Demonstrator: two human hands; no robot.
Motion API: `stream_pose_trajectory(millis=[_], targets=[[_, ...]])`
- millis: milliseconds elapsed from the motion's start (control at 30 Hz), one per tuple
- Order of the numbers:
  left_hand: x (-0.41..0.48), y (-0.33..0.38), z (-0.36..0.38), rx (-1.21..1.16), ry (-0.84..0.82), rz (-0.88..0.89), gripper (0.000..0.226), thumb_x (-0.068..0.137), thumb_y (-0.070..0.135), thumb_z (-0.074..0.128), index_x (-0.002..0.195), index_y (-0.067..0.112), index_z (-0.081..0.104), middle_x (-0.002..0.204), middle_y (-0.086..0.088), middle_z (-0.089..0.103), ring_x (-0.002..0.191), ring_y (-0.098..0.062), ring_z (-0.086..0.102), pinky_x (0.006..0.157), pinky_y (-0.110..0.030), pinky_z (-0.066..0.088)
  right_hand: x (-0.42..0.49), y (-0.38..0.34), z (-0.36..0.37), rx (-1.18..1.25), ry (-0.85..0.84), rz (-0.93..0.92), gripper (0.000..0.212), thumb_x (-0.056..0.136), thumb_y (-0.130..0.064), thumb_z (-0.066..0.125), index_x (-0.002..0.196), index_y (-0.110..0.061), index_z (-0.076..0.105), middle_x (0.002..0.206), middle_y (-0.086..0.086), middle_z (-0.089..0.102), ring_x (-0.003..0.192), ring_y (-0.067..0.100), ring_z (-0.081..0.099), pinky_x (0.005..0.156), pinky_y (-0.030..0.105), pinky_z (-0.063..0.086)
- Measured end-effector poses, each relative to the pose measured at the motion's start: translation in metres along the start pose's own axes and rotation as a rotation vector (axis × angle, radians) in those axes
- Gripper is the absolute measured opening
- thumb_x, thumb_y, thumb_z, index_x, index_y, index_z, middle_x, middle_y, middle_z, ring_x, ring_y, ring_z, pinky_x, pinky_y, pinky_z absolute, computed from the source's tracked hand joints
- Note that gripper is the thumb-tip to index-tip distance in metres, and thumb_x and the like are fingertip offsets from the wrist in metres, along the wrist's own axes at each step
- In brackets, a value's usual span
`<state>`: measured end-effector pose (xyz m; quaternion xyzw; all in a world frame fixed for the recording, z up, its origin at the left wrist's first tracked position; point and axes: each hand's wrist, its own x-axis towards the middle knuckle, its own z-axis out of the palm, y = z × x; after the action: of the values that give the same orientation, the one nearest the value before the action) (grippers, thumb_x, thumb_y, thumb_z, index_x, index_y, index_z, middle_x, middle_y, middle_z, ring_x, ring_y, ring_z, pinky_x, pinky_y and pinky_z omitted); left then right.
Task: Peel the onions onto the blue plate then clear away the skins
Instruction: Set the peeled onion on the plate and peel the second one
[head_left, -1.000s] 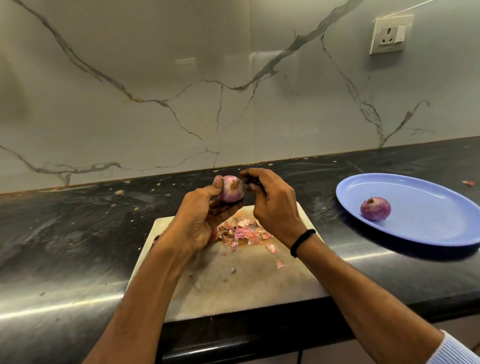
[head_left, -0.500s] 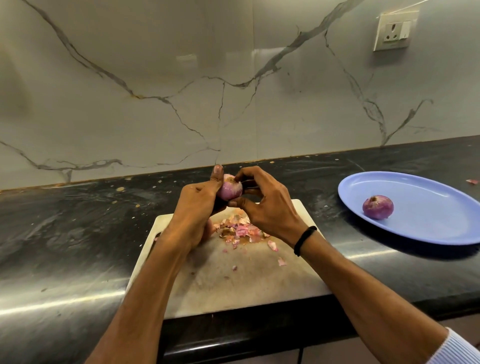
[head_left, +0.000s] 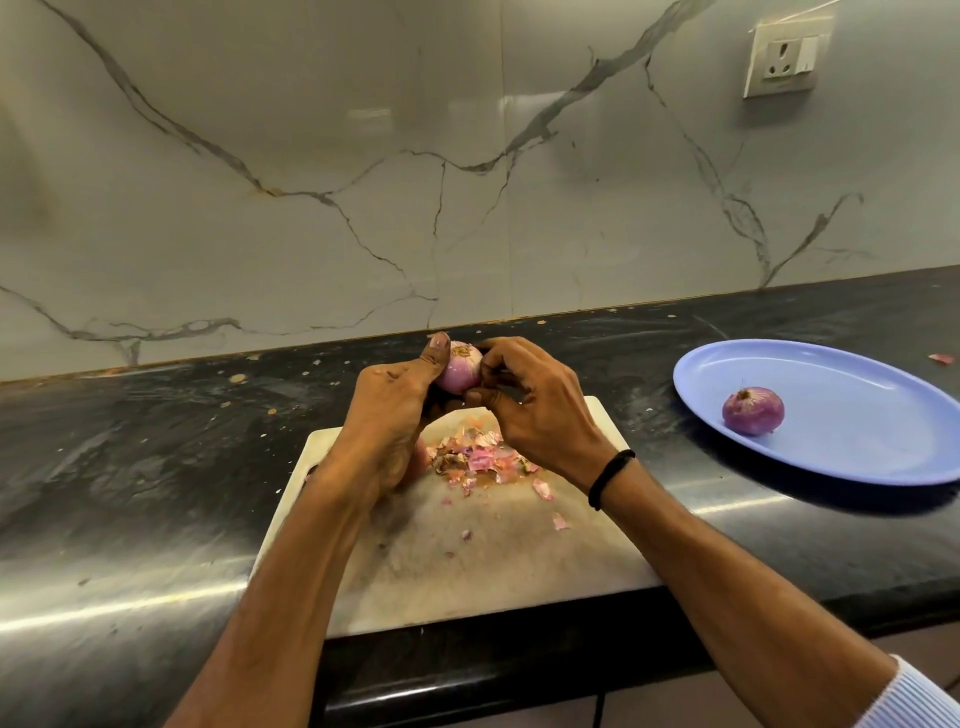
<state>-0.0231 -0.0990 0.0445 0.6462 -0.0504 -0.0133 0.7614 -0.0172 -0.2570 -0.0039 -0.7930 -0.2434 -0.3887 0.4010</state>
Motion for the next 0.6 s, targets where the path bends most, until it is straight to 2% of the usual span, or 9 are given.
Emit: stream_pose_trajectory(millis=[100, 233, 333, 433, 500, 600], targets=[[0.0001, 0.0008, -0.0006, -0.018, 0.018, 0.022, 0.029, 0.092, 0.029, 0.062, 0.092, 0.002, 0.073, 0.086, -0.014, 0.076, 0.082, -0.024, 0.075, 0.082, -0.033, 0.061, 0.0023, -0.0049, -0.0005, 0.086, -0.002, 0.079, 0.026, 0.085, -0.013, 0.076, 0.103, -0.003, 0.060, 0.104, 0.010, 0.065, 0.095, 0.019, 0.064, 0.086, 0.022, 0.056], [0.0007, 0.0010, -0.0021, -0.017, 0.024, 0.021, 0.030, 0.093, 0.026, 0.062, 0.106, 0.001, 0.072, 0.103, -0.019, 0.074, 0.099, -0.032, 0.072, 0.091, -0.043, 0.058, 0.0055, -0.0061, -0.0016, 0.152, 0.055, 0.139, 0.025, 0.088, -0.016, 0.074, 0.106, -0.006, 0.061, 0.105, 0.008, 0.064, 0.097, 0.015, 0.065, 0.084, 0.025, 0.058], [-0.0013, 0.0020, -0.0014, -0.006, 0.021, 0.020, 0.024, 0.097, 0.025, 0.057, 0.104, 0.006, 0.071, 0.103, -0.016, 0.073, 0.099, -0.030, 0.071, 0.091, -0.040, 0.058, 0.0047, -0.0075, -0.0027, 0.176, 0.031, 0.164, 0.039, 0.085, -0.019, 0.077, 0.117, -0.007, 0.059, 0.115, 0.006, 0.063, 0.102, 0.012, 0.064, 0.087, 0.020, 0.056], [-0.0035, 0.0037, -0.0018, 0.024, -0.006, 0.047, 0.024, 0.101, 0.023, 0.050, 0.109, 0.010, 0.069, 0.107, -0.013, 0.071, 0.100, -0.026, 0.070, 0.092, -0.038, 0.057, 0.0038, -0.0086, -0.0017, 0.184, -0.006, 0.148, 0.056, 0.080, -0.021, 0.082, 0.127, -0.007, 0.055, 0.123, 0.006, 0.061, 0.108, 0.014, 0.063, 0.091, 0.023, 0.056], [-0.0038, 0.0044, -0.0024, 0.024, -0.012, 0.057, 0.022, 0.102, 0.022, 0.049, 0.100, 0.016, 0.070, 0.101, -0.008, 0.073, 0.098, -0.022, 0.070, 0.089, -0.034, 0.058, 0.0038, -0.0094, 0.0003, 0.165, -0.020, 0.108, 0.060, 0.076, -0.023, 0.085, 0.125, -0.007, 0.054, 0.122, 0.006, 0.060, 0.105, 0.016, 0.064, 0.089, 0.022, 0.056], [-0.0043, 0.0043, -0.0023, 0.027, -0.029, 0.065, 0.023, 0.102, 0.022, 0.049, 0.096, 0.017, 0.071, 0.092, -0.002, 0.076, 0.093, -0.019, 0.072, 0.084, -0.029, 0.059, 0.0028, -0.0105, 0.0020, 0.102, -0.017, 0.038, 0.060, 0.073, -0.024, 0.087, 0.119, -0.004, 0.056, 0.116, 0.007, 0.059, 0.097, 0.015, 0.064, 0.085, 0.012, 0.053]])
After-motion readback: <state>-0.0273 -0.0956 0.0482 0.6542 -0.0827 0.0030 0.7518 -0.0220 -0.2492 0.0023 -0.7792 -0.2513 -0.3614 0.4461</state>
